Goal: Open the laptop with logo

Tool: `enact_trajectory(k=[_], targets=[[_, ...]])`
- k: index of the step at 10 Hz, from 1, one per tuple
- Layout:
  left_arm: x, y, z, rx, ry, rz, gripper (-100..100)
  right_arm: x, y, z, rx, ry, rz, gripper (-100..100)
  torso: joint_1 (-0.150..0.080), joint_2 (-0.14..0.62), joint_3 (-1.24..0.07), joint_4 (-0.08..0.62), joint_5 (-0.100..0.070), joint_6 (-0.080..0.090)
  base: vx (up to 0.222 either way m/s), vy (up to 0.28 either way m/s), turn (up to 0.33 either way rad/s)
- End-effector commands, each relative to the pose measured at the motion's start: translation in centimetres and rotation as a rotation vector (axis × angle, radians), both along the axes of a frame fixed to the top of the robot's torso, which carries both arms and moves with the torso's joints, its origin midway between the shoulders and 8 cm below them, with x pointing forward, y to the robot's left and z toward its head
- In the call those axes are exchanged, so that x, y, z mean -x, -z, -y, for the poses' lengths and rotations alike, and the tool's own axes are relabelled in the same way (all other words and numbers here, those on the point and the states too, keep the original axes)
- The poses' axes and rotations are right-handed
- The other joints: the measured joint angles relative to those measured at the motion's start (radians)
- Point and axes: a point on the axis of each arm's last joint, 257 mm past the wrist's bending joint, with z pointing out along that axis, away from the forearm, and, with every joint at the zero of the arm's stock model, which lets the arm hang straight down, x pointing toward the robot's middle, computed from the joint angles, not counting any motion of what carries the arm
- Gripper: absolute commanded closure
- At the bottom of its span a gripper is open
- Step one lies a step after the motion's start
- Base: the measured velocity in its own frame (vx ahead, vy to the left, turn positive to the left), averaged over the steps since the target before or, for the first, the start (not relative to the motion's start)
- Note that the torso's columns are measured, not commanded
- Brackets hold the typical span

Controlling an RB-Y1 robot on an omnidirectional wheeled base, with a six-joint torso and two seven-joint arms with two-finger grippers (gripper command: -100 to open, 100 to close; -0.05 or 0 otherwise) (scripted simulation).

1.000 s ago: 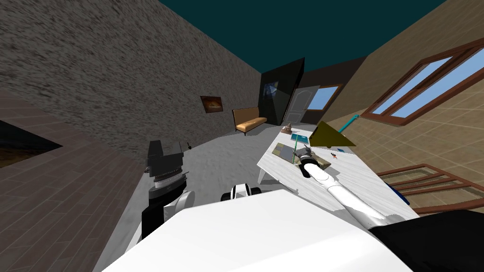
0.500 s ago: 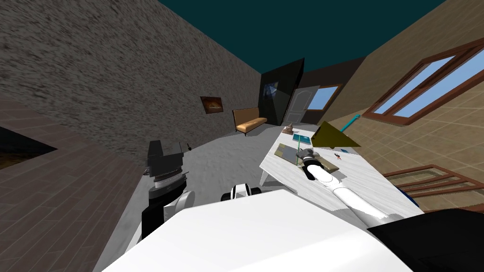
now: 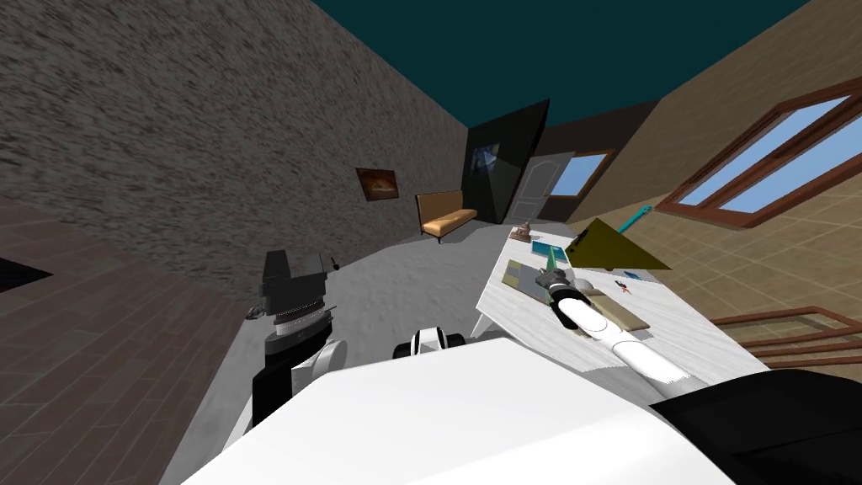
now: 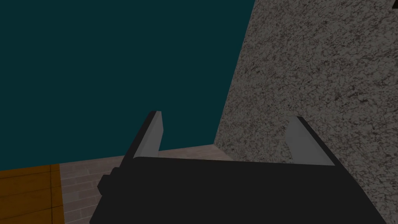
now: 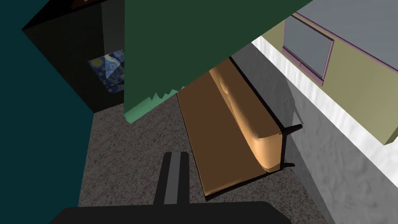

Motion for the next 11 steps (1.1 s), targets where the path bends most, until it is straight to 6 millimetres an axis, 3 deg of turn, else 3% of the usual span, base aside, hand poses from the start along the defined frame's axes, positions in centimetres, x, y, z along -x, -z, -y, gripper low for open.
enact_trajectory(k=[1, 11], targets=[[0.0, 0.0, 0.0, 0.000, 0.000, 0.000, 0, -1.0, -0.3, -0.8, -0.023, -0.032, 0.001, -100, -0.005, 0.006, 0.004, 0.002, -0.001, 0.000, -0.123, -0.129, 0.191], [0.0, 0.0, 0.0, 0.000, 0.000, 0.000, 0, -4.6, -0.9, -4.3, -0.154, -0.146, -0.007, -100, 0.003, -0.005, -0.002, -0.001, 0.001, 0.001, -0.144, -0.139, 0.160]])
